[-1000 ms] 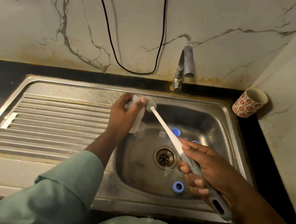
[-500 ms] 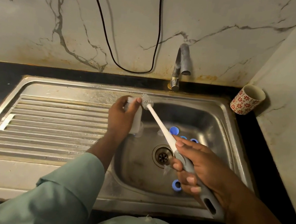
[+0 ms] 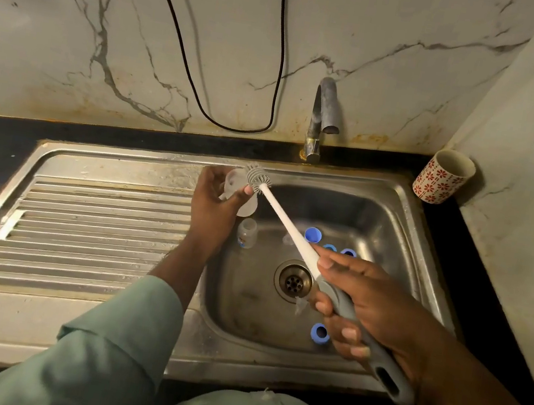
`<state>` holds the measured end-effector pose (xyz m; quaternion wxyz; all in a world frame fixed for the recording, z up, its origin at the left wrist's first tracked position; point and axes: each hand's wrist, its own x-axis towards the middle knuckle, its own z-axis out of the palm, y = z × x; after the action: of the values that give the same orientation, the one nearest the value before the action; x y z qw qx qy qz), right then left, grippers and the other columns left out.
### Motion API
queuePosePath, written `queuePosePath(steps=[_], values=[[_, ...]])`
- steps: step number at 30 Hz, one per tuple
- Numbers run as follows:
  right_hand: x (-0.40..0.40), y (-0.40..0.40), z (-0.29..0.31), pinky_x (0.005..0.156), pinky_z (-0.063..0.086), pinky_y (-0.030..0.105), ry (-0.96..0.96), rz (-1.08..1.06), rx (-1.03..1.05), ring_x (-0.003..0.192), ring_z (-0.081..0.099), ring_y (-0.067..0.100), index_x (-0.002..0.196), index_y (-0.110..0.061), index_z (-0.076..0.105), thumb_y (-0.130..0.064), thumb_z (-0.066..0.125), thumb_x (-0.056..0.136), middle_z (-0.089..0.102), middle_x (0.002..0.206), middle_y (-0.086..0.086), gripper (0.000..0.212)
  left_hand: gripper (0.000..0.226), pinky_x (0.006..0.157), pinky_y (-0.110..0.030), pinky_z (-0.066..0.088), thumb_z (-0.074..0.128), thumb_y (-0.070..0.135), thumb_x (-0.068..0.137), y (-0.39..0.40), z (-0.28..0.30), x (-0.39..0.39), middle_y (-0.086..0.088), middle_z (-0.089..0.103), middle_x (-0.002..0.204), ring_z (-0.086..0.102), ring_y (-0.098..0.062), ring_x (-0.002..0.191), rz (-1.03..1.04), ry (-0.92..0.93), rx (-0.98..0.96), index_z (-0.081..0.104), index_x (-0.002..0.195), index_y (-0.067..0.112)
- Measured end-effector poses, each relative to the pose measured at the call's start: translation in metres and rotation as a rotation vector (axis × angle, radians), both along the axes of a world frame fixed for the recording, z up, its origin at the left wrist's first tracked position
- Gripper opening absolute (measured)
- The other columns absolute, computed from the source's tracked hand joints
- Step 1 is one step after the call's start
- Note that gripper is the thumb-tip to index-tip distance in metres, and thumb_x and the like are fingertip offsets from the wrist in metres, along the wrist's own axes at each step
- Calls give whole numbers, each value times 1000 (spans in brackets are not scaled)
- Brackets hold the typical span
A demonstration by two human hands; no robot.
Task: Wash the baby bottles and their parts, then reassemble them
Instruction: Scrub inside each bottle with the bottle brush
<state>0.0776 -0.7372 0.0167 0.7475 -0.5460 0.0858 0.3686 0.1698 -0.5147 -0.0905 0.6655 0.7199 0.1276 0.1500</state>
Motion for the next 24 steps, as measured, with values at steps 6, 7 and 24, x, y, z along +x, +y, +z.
queuePosePath(steps=[6, 7, 24], values=[[2, -5, 5, 31, 31, 15, 8, 5, 27, 32, 35, 7, 120, -24, 56, -25, 45, 100, 51, 62, 7, 22, 28, 67, -26, 58, 67, 35, 93, -6, 4, -6, 1, 63, 108, 63, -17, 96, -11, 24, -108, 54, 113, 20], [-2, -5, 5, 31, 31, 15, -2, 23, 15, 32, 36, 8, 117, -23, 56, -26, 45, 100, 51, 63, 8, 21, 30, 70, -33, 60, 62, 39, 97, -6, 4, -6, -2, 63, 107, 63, -19, 95, -8, 56, -222, 55, 115, 16], [-5, -31, -17, 42, 35, 15, -784, 353, -838, 41, 46, 3, 131, -47, 50, -30, 45, 99, 57, 56, -19, 37, 86, 59, -29, 55, 35, 91, 65, -3, 33, -9, -10, 69, 102, 68, -24, 86, -125, 439, 9, 64, 105, 20]])
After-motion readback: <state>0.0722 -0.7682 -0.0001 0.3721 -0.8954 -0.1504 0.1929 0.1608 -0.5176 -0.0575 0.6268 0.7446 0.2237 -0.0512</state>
